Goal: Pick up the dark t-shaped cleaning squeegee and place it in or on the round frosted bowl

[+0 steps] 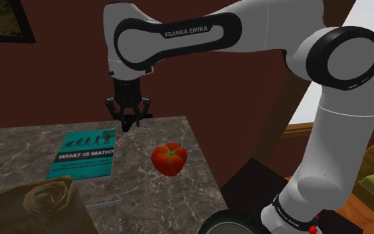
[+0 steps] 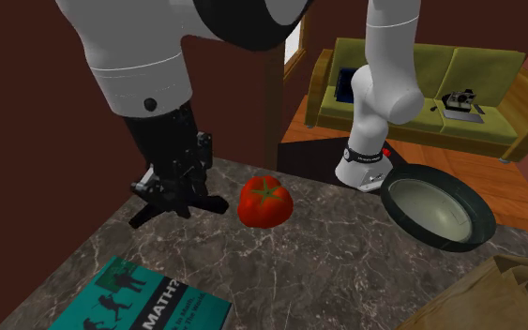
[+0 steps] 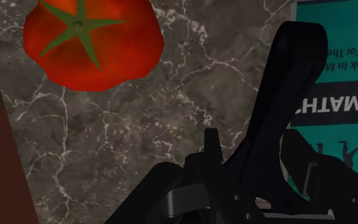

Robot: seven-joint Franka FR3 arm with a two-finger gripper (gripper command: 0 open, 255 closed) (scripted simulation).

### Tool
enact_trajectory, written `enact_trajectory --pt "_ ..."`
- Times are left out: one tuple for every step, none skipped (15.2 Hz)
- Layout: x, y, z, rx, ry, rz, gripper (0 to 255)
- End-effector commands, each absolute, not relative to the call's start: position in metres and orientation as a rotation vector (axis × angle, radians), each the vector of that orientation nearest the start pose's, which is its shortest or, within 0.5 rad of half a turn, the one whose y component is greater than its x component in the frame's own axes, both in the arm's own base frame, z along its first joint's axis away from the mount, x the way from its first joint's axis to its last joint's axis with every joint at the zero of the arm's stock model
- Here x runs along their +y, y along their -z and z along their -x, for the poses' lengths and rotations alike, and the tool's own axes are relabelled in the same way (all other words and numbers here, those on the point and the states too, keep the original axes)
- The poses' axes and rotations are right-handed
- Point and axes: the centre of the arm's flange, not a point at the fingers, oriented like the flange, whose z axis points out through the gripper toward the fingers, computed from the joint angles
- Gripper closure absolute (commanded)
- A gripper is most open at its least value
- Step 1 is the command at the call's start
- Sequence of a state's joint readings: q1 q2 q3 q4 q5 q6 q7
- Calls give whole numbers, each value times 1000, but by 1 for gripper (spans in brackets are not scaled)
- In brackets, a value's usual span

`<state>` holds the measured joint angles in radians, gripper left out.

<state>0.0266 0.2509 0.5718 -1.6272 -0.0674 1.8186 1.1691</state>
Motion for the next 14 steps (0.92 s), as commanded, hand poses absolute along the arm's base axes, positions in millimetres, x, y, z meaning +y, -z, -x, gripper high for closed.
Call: enact_trajectory --pt "323 -501 -536 869 -103 2987 255" --pt "323 -507 -536 869 -103 2987 255" --pt "323 -509 -536 869 -103 2987 255" --pt "323 -509 -523 869 -103 2987 255" --pt "323 -509 -509 869 -103 2987 255" --pt "323 -509 -496 869 -103 2987 255" --pt "323 -509 -483 869 -103 2987 255" --pt "323 -510 -470 869 -103 2987 255" --pt "324 -510 -457 869 -103 2987 255" --pt "324 -510 -443 869 -103 2987 255" --pt "324 -510 -430 869 -103 2987 255" --pt "324 -510 -417 869 -103 2987 255" --pt "324 -510 -404 869 -103 2987 255" --pt "324 -511 -391 869 -103 2987 255"
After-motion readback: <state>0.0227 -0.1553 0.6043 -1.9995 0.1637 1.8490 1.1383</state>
